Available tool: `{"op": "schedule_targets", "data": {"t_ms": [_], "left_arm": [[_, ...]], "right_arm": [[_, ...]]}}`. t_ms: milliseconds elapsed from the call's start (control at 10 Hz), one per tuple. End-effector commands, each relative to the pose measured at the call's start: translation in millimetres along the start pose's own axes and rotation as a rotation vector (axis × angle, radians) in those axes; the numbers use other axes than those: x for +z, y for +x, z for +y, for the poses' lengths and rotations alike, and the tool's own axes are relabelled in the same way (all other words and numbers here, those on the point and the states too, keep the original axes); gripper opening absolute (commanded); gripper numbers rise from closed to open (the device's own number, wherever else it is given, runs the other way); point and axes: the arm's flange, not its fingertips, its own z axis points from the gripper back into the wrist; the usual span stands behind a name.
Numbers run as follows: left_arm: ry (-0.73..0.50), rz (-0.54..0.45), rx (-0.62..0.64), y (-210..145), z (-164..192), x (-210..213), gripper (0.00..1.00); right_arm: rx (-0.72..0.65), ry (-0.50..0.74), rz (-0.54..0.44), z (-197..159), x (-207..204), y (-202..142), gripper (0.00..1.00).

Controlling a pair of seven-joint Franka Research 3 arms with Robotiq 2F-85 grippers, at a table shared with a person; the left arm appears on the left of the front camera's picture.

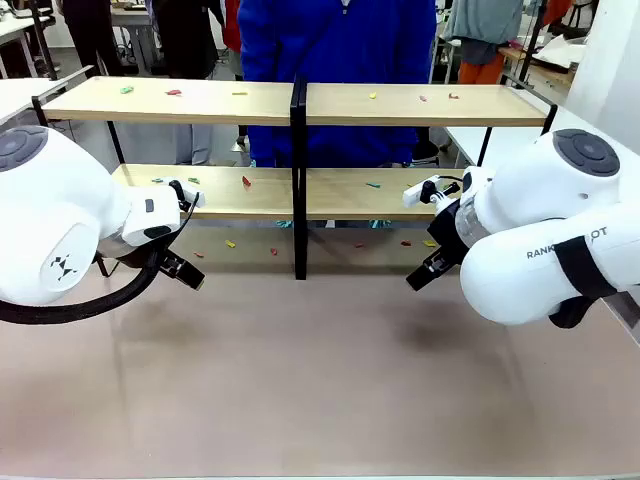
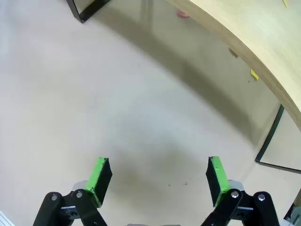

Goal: Clean the shelves.
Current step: Pick up the Duster when the human hands it over.

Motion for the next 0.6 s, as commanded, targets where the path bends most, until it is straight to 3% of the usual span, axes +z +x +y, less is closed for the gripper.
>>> {"op": "schedule_targets", "data": {"t_ms": [0, 500], "left_arm": [[0.000, 0.000, 0.000, 0.1, 0.0, 0.2, 1.00], [0.000, 0.000, 0.000, 0.1, 0.0, 0.2, 1.00]], "right_arm": [[0.000, 0.000, 0.000, 0.0, 0.0, 0.0, 1.00], [0.000, 0.000, 0.000, 0.0, 0.0, 0.0, 1.00]]}}
